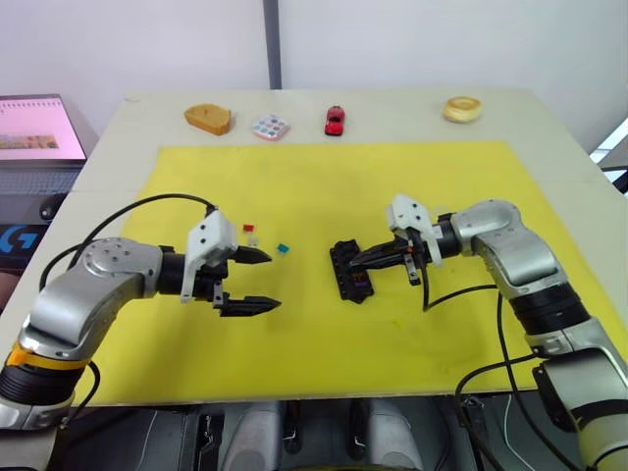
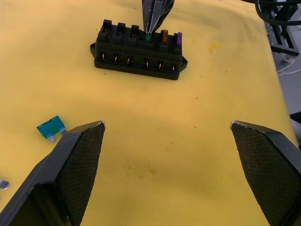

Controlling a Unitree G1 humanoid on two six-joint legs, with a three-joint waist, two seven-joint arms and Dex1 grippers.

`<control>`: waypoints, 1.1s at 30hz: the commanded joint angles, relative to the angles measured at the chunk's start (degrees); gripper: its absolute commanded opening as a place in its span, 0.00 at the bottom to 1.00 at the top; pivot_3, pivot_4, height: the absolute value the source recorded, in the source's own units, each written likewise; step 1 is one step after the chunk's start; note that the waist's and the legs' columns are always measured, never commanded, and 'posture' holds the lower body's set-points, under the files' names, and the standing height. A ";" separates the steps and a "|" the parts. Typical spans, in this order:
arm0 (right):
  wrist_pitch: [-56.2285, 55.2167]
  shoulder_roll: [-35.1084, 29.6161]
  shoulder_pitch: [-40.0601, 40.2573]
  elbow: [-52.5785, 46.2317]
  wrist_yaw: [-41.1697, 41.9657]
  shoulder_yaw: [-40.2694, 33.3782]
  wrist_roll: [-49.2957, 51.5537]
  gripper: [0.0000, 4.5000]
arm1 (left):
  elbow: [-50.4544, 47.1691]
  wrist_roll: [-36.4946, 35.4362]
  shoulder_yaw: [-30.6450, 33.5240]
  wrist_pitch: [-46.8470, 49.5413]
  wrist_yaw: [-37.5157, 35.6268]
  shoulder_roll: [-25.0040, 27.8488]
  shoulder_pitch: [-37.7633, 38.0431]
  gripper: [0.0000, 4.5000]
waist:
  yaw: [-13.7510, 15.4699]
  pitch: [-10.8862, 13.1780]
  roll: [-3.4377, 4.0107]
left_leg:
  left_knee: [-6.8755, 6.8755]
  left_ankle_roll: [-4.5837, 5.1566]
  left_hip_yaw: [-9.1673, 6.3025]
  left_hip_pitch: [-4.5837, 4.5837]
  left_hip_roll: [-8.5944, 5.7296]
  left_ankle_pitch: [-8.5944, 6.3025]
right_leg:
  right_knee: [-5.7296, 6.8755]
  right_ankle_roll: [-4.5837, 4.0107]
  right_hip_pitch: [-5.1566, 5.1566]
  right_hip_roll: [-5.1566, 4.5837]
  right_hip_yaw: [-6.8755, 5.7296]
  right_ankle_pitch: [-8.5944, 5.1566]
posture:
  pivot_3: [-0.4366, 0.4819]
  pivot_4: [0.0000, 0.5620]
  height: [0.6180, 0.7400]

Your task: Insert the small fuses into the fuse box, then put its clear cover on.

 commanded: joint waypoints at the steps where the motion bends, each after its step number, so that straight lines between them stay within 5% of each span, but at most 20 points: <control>1: -0.61 -1.02 1.37 2.31 -0.10 2.68 -4.06 0.01 | -1.07 -0.27 1.99 -0.42 -0.19 1.13 -0.13 1.00 | 0.01 0.00 0.00 | 0.00 0.00 0.00 0.02 0.00 0.00 | 0.00 0.00 0.01 0.00 0.00 0.00 | 0.48 0.27 1.00; 15: 1.57 -0.64 0.26 2.83 0.36 0.90 -1.48 0.01 | 1.20 -0.09 4.17 -1.53 0.29 2.45 -0.14 1.00 | 0.06 -0.01 0.00 | -0.06 -0.04 -0.03 0.33 0.00 -0.03 | -0.08 -0.04 0.03 -0.04 0.01 -0.02 | 0.48 0.27 1.00; 23: 16.50 -6.10 -4.11 5.70 -8.61 -21.35 11.90 0.01 | 9.02 0.42 23.91 -3.35 5.62 4.43 9.56 1.00 | -0.27 0.07 0.11 | -0.08 -0.03 -0.01 -0.09 -0.01 -0.02 | 0.00 -0.02 -0.21 -0.11 0.02 0.01 | 0.48 0.27 1.00; 26: 15.70 -10.23 -4.42 13.81 -13.52 -28.79 12.08 0.18 | 15.20 3.68 29.27 -10.74 11.37 0.84 11.09 1.00 | 0.15 0.06 0.09 | -0.12 -0.08 -0.02 -0.09 -0.01 0.00 | -0.05 -0.03 -0.26 -0.11 -0.04 0.00 | 0.48 0.27 1.00; 33: -4.02 -16.28 -6.38 40.30 -22.91 -34.23 4.72 0.97 | 28.08 8.46 29.31 -20.43 12.10 -1.19 13.38 1.00 | -0.26 0.04 0.06 | -0.23 -0.06 0.11 -0.07 -0.06 -0.03 | -0.21 -0.22 -0.45 -0.26 -0.02 -0.03 | 0.48 0.27 1.00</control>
